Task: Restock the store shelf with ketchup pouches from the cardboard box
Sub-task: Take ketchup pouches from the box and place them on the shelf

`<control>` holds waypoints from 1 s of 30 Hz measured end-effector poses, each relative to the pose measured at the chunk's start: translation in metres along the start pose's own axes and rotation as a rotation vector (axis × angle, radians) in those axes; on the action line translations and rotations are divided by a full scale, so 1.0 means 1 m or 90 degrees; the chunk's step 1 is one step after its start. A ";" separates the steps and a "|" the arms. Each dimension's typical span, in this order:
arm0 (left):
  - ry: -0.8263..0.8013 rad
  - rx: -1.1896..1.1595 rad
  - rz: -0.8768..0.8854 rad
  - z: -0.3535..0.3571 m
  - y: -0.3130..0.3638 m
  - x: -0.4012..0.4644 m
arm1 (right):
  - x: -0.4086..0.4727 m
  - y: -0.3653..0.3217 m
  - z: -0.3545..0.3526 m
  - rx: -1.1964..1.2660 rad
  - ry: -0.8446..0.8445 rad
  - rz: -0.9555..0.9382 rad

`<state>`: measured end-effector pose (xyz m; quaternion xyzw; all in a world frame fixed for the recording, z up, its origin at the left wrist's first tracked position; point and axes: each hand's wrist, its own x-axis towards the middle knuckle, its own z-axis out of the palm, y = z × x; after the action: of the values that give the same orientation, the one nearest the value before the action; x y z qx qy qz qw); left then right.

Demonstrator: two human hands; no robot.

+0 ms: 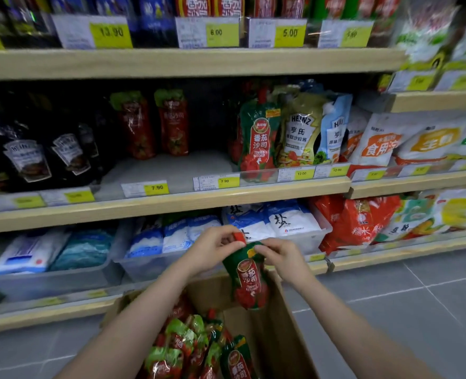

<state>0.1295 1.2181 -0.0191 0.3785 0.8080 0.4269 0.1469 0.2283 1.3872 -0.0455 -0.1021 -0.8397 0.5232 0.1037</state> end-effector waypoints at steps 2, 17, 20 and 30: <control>0.038 -0.117 -0.042 -0.007 -0.003 -0.006 | 0.003 -0.017 -0.004 0.029 0.001 -0.011; -0.021 -0.074 -0.132 0.022 -0.022 -0.023 | 0.018 -0.067 -0.027 0.239 -0.001 0.092; -0.026 -0.096 -0.136 0.021 -0.023 -0.024 | 0.019 -0.067 -0.028 0.252 0.014 0.098; 0.066 -0.155 -0.113 0.013 -0.029 -0.035 | 0.025 -0.085 -0.027 0.277 0.038 0.043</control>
<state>0.1464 1.1902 -0.0531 0.2623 0.7871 0.5259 0.1873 0.2066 1.3808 0.0446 -0.1204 -0.6996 0.6921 0.1305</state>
